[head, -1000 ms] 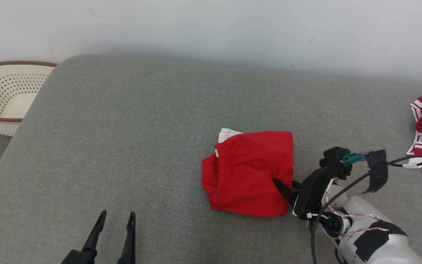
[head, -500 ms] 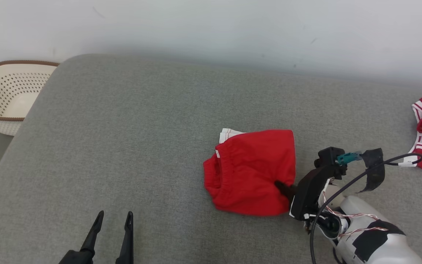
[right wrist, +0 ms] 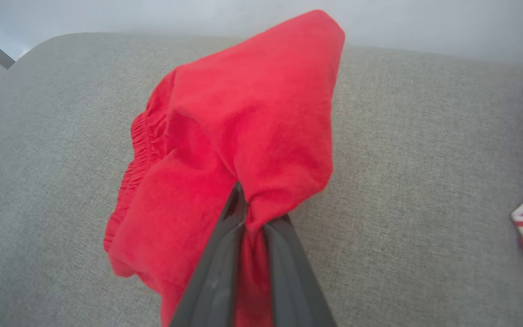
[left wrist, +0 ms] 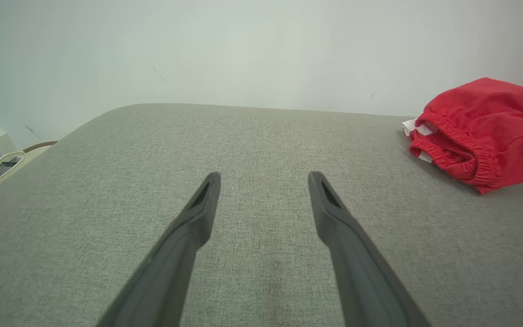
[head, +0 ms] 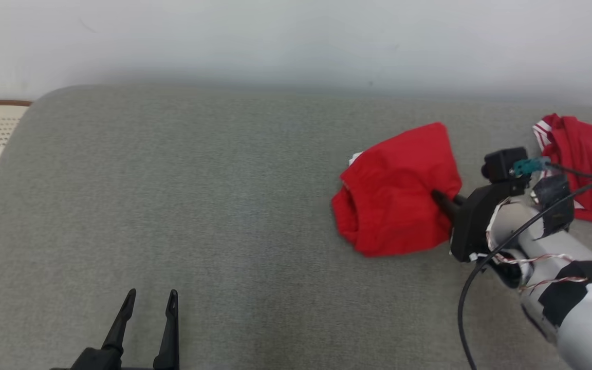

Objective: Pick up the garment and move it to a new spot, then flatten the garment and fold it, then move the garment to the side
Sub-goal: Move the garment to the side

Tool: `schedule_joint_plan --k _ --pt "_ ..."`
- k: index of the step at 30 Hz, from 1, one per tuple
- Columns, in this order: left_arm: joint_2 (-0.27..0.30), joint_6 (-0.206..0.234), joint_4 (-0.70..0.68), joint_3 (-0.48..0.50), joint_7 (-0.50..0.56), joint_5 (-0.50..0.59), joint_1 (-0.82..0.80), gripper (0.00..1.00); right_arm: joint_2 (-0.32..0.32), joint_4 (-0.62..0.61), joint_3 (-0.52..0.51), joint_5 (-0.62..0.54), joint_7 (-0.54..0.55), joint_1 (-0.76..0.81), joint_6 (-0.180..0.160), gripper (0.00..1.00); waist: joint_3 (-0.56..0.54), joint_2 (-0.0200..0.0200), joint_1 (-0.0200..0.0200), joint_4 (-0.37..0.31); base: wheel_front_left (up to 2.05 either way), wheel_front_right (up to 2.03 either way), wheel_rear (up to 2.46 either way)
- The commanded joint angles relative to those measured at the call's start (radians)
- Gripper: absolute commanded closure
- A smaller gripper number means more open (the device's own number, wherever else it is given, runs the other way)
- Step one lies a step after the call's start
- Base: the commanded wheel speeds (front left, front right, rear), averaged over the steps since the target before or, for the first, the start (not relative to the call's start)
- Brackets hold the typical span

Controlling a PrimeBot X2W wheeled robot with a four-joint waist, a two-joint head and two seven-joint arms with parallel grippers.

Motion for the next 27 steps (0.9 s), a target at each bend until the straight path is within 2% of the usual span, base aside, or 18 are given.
schedule_joint_plan --k 1,15,27 --pt "0.004 -0.001 -0.007 0.003 -0.004 0.007 -0.001 0.0 -0.021 -0.006 0.009 -0.013 -0.003 -0.019 0.0 1.0 0.017 0.0 0.0 -0.034 0.0 0.0 0.0" --pt "0.036 -0.009 -0.079 0.039 -0.004 0.022 -0.046 0.0 -0.198 -0.064 0.062 -0.084 0.041 -0.22 0.0 1.0 0.139 0.0 0.0 -0.141 0.0 0.0 0.0" --pt "0.076 -0.006 -0.183 0.07 -0.004 0.034 -0.075 0.0 -0.312 -0.069 0.078 -0.111 0.085 -0.371 0.0 1.0 0.248 0.0 0.0 -0.177 0.0 0.0 0.0"
